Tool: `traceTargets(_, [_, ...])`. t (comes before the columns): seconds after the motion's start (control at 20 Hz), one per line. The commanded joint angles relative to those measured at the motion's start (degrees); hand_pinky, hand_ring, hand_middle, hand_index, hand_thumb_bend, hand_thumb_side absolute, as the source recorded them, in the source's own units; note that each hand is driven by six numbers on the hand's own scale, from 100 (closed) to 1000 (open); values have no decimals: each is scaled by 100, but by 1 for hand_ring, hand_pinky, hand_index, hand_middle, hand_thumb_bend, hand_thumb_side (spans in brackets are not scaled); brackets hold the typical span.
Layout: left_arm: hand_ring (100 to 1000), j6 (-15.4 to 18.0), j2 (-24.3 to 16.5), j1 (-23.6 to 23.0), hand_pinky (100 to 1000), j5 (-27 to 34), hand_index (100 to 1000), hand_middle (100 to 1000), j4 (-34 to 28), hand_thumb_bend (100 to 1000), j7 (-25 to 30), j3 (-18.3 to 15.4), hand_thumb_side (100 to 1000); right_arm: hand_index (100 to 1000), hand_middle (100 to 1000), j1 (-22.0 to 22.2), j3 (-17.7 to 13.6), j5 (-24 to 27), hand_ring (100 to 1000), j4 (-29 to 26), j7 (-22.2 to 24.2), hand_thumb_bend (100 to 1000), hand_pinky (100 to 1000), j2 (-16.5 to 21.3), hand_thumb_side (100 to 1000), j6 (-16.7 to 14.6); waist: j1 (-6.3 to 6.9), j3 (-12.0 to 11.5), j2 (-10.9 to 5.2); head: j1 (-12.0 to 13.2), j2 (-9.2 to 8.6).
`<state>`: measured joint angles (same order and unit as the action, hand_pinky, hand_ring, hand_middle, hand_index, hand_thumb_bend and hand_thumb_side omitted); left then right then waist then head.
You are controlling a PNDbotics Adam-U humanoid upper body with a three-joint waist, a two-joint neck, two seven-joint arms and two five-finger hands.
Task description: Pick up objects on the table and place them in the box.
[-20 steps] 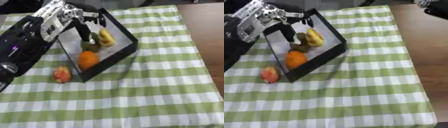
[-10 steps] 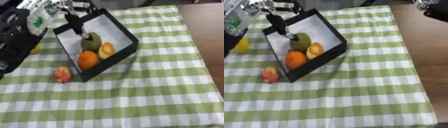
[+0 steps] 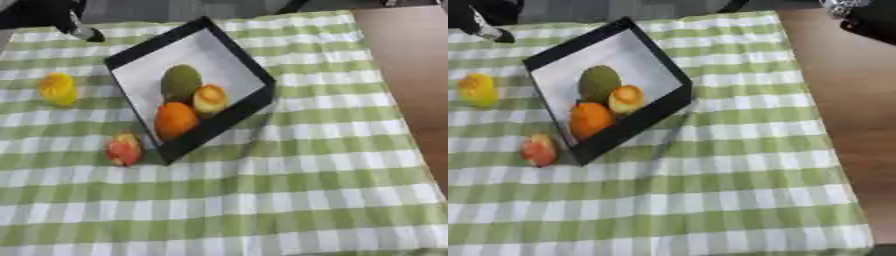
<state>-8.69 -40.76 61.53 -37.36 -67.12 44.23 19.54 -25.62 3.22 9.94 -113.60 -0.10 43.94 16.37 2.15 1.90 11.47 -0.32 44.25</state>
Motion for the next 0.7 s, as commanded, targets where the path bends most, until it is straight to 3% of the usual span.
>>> traceTargets(0.05, [893, 31, -236, 55, 895, 7, 877, 843, 179, 570, 140, -150, 246, 781, 688, -35, -83, 28, 740, -99, -23, 166, 890, 190, 377, -4, -19, -13, -16, -26, -13])
traceTargets(0.3, [894, 62, -305, -117, 895, 26, 872, 841, 449, 577, 289, -191, 250, 780, 688, -28, -89, 32, 739, -99, -47, 165, 890, 186, 377, 8, -28, -20, 9, -21, -13])
traceTargets(0.35, [893, 67, -324, -160, 893, 15, 870, 840, 497, 605, 316, -182, 190, 780, 688, -28, -89, 32, 739, -99, -51, 163, 890, 185, 377, 9, -28, -20, 12, -21, -13])
traceTargets(0.4, [893, 72, -333, -207, 893, 15, 868, 840, 552, 572, 347, -179, 261, 780, 688, -27, -90, 31, 740, -99, -54, 165, 890, 185, 377, 10, -28, -20, 14, -21, -13])
traceTargets(0.7, [896, 82, -355, -373, 892, 102, 872, 844, 829, 557, 517, -185, 299, 780, 688, -14, -92, 22, 740, -99, -63, 163, 890, 179, 377, 9, -35, -32, 10, -20, -13])
